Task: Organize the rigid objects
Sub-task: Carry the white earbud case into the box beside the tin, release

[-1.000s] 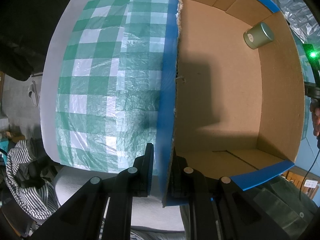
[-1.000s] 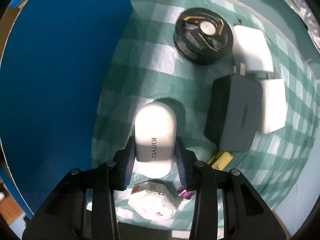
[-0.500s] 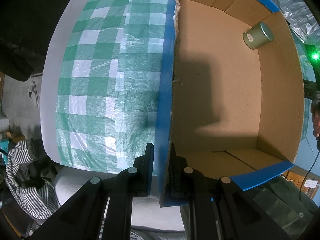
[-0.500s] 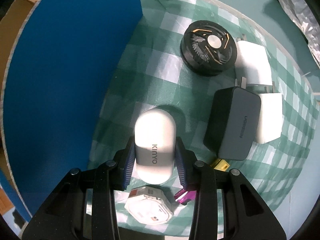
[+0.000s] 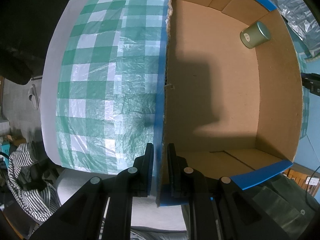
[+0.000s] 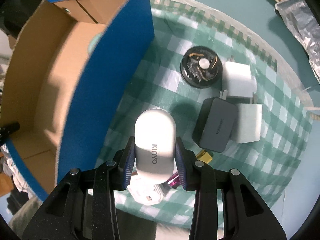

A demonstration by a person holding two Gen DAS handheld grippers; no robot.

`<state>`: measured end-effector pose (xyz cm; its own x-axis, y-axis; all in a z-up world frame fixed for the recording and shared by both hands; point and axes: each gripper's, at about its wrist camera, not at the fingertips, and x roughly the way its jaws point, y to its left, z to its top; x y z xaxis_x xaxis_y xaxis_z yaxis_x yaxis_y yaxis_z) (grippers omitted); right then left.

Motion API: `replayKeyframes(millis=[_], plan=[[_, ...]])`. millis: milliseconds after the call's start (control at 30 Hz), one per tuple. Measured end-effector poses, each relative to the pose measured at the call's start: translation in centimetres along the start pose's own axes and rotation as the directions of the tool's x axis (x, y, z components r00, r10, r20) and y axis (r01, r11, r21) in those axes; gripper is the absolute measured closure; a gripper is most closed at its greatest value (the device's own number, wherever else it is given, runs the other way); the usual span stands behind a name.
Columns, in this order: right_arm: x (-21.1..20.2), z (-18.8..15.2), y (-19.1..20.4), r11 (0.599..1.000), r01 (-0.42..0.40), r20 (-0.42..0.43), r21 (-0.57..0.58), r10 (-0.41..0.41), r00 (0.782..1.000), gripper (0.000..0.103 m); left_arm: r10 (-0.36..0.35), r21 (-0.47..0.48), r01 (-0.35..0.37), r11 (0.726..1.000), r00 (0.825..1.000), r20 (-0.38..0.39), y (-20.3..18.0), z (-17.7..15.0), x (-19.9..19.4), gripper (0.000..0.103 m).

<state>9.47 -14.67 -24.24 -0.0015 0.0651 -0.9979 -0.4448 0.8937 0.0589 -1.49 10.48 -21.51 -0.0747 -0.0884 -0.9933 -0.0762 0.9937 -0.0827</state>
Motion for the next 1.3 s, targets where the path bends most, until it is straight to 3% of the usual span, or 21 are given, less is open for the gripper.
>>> replayKeyframes(millis=[667, 1300], plan=[[-8.0, 0.6, 2.1, 0.992, -0.029, 0.063, -0.125, 0.037, 0.997, 0.067, 0.009, 0.009, -0.009, 1.0, 1.0, 0.005, -0.5, 0.1, -0.3, 0.09], [-7.7, 5.0, 7.6, 0.97, -0.06, 0.07, -0.236, 0.079, 0.994, 0.067, 0.004, 0.003, -0.004, 1.0, 1.0, 0.005, -0.4, 0.0, -0.5, 0.09]])
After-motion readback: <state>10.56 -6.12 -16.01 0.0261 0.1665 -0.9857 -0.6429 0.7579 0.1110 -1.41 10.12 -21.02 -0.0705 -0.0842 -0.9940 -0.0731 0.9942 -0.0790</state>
